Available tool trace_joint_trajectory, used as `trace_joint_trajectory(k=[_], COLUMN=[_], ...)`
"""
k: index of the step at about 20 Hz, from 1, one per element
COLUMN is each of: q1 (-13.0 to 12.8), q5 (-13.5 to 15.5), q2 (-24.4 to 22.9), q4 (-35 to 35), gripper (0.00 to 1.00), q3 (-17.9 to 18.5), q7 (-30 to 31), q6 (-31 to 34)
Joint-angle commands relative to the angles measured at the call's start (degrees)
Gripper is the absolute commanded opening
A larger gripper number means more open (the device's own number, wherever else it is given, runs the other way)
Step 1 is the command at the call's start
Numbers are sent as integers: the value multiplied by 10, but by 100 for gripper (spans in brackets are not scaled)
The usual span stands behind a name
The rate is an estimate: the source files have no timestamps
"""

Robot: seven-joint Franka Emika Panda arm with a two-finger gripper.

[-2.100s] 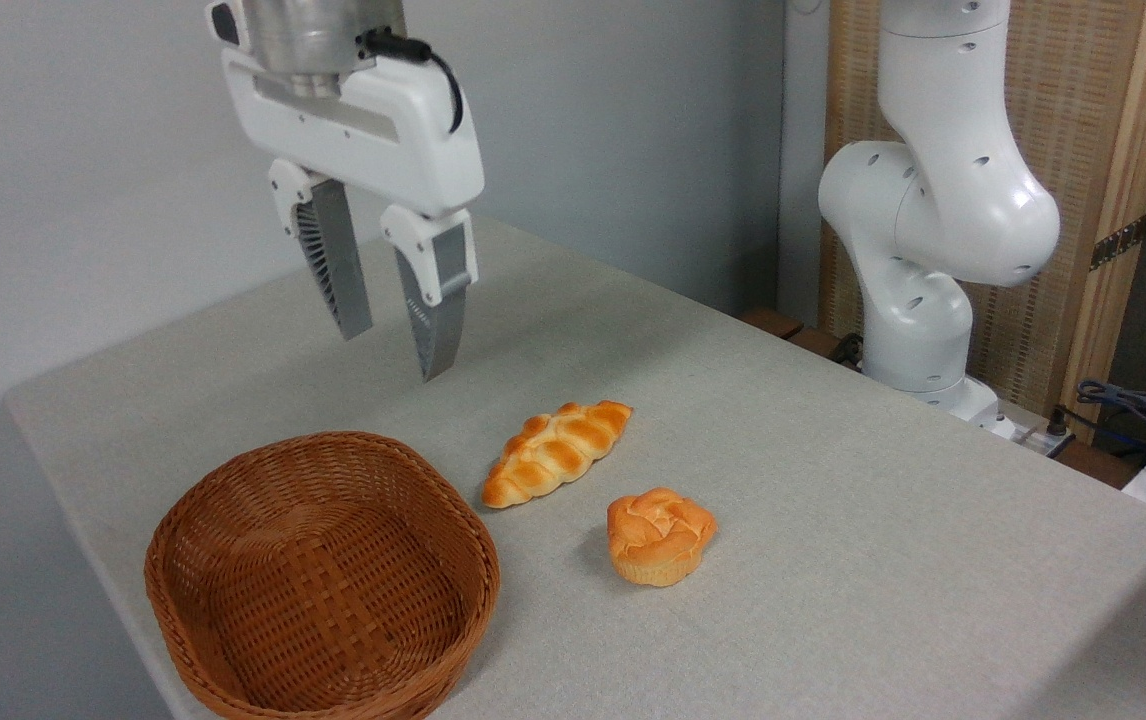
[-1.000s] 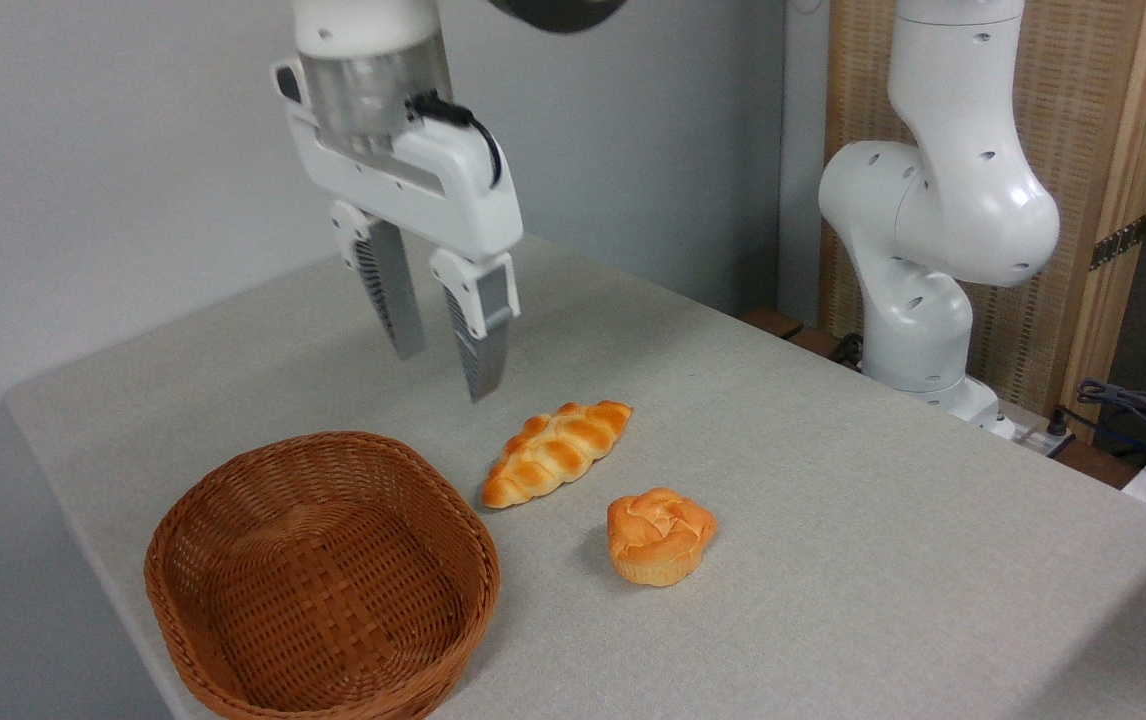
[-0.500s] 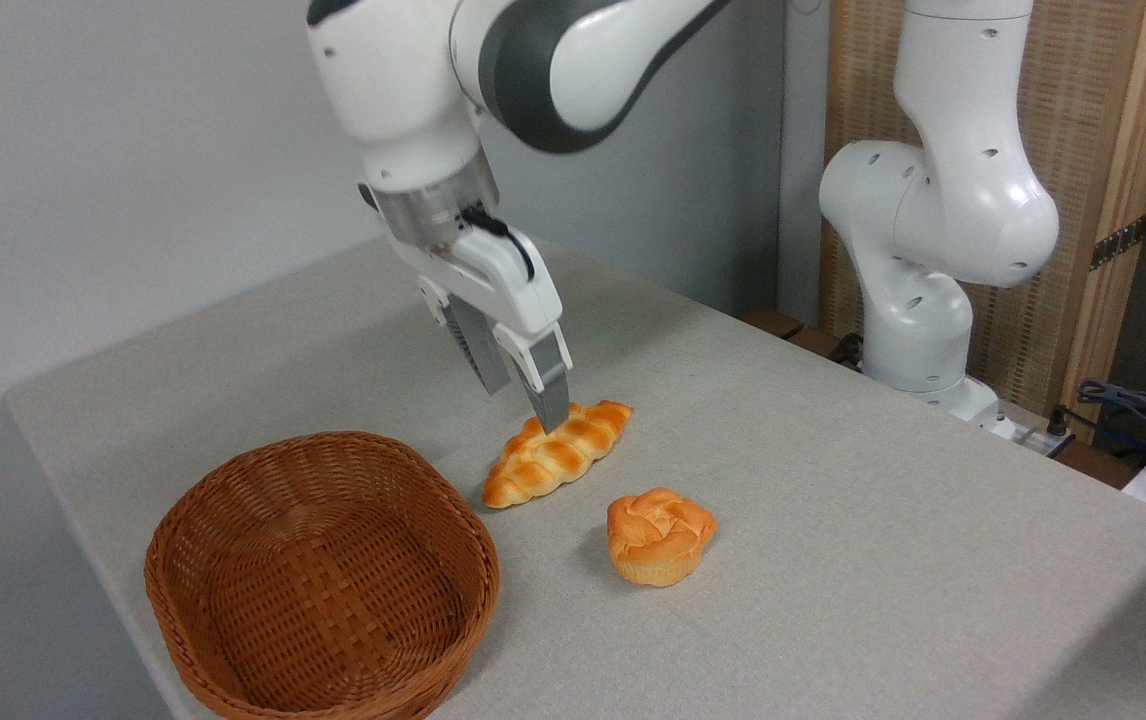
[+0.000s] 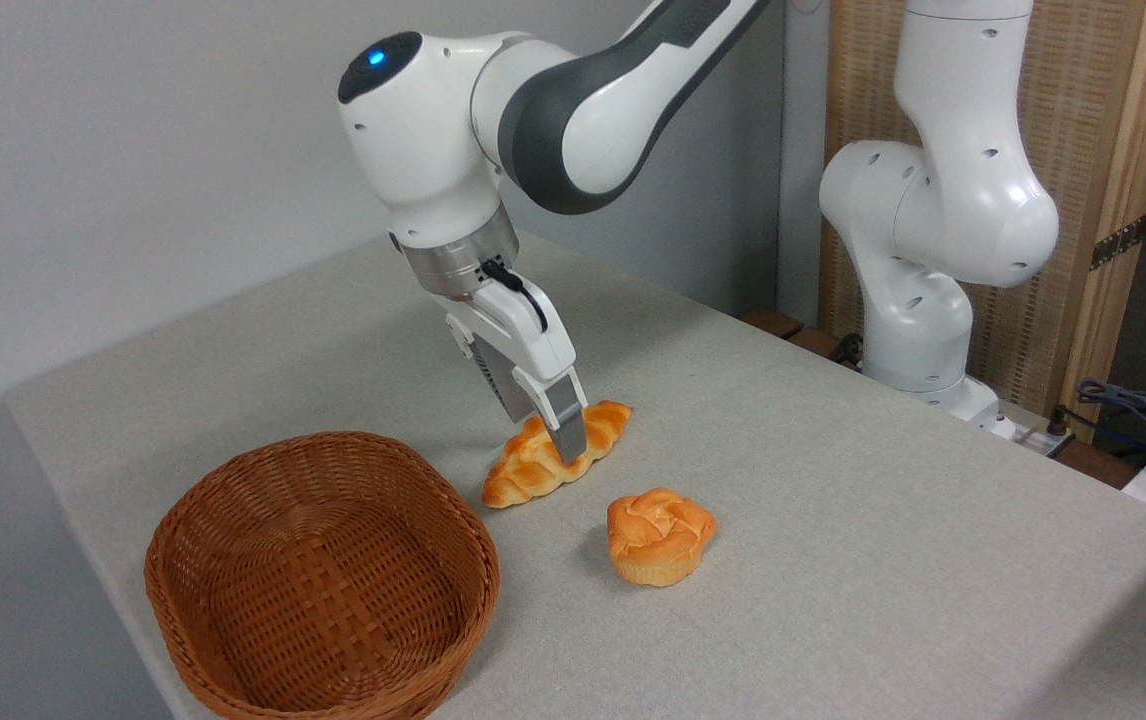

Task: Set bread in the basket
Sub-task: 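Lower the gripper onto the braided roll and close on its middle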

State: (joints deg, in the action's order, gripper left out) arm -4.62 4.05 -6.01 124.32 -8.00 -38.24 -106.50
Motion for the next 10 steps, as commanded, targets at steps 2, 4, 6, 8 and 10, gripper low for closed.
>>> trace_joint_trajectory(k=[2,4,6,8,10], q1=[0,0,0,0,0], q5=[0,0,1,1,2], q2=[-7,-6,-6,-5,-2], q4=[22,27,29,29,29], gripper=[100,94,58,36,35], q3=[0,-1,-1,-1,0], q7=[-19,-19,-19,-28,-32], q6=[-20,-30,-41,-41,-41])
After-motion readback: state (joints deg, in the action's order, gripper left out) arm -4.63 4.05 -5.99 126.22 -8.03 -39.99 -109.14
